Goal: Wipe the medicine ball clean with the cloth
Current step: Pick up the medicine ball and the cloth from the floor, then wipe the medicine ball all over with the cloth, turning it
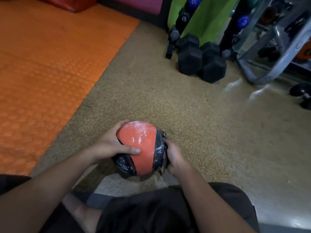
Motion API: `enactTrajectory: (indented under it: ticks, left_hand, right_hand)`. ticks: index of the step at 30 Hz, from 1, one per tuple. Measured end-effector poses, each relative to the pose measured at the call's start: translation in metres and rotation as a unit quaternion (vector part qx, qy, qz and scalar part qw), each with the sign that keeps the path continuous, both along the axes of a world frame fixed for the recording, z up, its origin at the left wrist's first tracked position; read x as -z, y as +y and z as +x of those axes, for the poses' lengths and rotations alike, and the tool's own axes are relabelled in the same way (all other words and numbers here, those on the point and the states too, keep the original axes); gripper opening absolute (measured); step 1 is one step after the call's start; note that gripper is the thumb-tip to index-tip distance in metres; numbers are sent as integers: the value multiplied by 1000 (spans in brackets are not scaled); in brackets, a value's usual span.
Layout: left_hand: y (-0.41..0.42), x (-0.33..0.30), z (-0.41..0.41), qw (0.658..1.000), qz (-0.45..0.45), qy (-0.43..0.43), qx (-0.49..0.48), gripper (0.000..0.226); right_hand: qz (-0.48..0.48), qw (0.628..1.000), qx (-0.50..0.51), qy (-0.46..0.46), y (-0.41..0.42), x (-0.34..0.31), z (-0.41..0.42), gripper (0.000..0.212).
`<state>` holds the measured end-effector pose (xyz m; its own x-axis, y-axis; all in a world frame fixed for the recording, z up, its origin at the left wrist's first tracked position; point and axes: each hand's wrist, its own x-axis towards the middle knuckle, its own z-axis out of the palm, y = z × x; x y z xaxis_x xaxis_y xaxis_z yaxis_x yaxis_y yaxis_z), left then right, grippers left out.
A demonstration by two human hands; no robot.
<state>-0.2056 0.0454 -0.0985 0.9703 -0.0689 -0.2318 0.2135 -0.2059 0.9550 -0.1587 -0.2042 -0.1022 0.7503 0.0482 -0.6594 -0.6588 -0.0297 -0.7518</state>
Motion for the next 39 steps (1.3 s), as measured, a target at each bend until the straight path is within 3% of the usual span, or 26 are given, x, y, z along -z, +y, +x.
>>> enactTrajectory:
  ticks: [3,11,15,18,21,25,26,29,30,34,35,37,39]
  left_hand:
    - [7,-20,0,1000,-23,-20,0,129]
    - [7,-10,-10,999,13,44,6,124]
    - [2,-6,-10,996,71,31,53,133]
    - [-4,-1,-7,993,99,5,56,138]
    - [-5,3,1,991,114,0,65,135]
    - [-4,9,6,992,106,5,62,137]
    - [-4,9,6,993,105,3,62,138]
    - [-5,10,7,993,100,13,66,138]
    - [-4,11,7,993,96,16,66,137]
    - [-1,12,8,995,78,-2,70,137]
    - [-1,12,8,994,78,-7,71,140]
    - [1,11,7,994,78,-5,74,139]
    - [1,11,7,994,86,10,72,134]
  right_hand:
    - [16,999,-12,-27,-1,-14,-11,34]
    - [-90,995,-33,-4,5,-12,-28,31]
    - [-111,990,-14,-79,7,-12,-26,27]
    - [-183,951,-29,-248,9,-22,-27,16]
    - [-282,858,-126,-411,10,-31,-31,31]
    - [-316,783,-202,-496,13,-34,-33,39]
    - [-318,785,-209,-489,13,-30,-30,37]
    - [-277,862,-173,-388,18,-28,-25,32]
    - [-274,864,-174,-385,19,-30,-27,33]
    - [-355,720,-301,-516,20,-48,-49,51]
    - [-354,700,-321,-530,20,-50,-53,54]
    - [-345,700,-326,-534,20,-50,-52,54]
    - [-330,742,-298,-502,20,-47,-41,49]
